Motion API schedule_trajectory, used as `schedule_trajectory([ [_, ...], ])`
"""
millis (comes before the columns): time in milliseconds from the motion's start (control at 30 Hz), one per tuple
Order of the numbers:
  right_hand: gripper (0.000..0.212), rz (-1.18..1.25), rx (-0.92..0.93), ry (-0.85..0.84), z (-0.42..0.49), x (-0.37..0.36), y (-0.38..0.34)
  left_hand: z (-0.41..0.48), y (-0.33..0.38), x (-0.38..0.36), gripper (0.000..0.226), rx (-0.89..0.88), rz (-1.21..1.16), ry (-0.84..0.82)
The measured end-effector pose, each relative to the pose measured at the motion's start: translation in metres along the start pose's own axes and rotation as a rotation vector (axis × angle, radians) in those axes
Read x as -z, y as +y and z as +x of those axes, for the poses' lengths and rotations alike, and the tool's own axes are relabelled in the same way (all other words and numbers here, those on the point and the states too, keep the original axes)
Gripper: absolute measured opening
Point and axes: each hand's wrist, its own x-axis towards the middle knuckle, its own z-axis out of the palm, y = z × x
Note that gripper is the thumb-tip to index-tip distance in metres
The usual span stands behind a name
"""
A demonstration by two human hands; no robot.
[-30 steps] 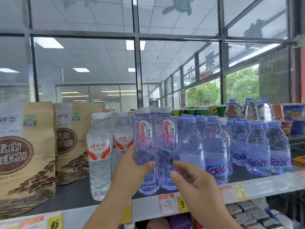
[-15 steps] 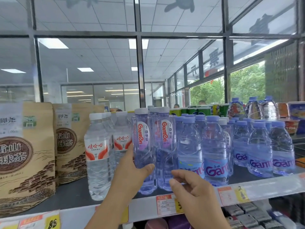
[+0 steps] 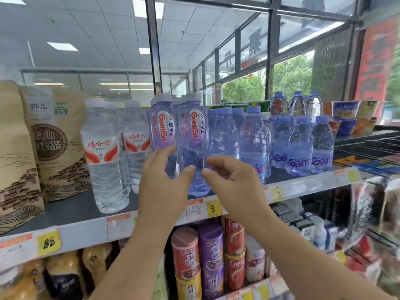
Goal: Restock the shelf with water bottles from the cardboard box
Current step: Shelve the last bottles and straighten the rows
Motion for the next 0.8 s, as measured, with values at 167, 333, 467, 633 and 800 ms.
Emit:
schedule_trajectory([
  [167, 0.023, -0.022, -0.044, -0.009, -0.027, 0.026, 0.027, -0.038, 0.000, -0.024, 0.046, 0.061, -0.045, -0.052],
  [333, 0.026, 0.005, -0.143, -0.026, -0.064, 0.076, 0.068, -0.087, 0.011, -0.072, 0.038, 0.088, -0.003, -0.066],
  [467, 0.021, -0.042, -0.185, -0.092, -0.107, 0.136, 0.115, -0.145, 0.018, -0.133, 0.037, 0.187, -0.038, -0.141],
  [633, 0.028, -0.099, -0.363, -0.175, -0.185, 0.214, 0.199, -0.245, 0.005, -0.226, 0.035, 0.325, 0.024, -0.323],
  [800, 0.026, -0.278, -0.533, -0.219, -0.270, 0.275, 0.284, -0.347, -0.022, -0.299, 0.035, 0.500, 0.040, -0.498],
])
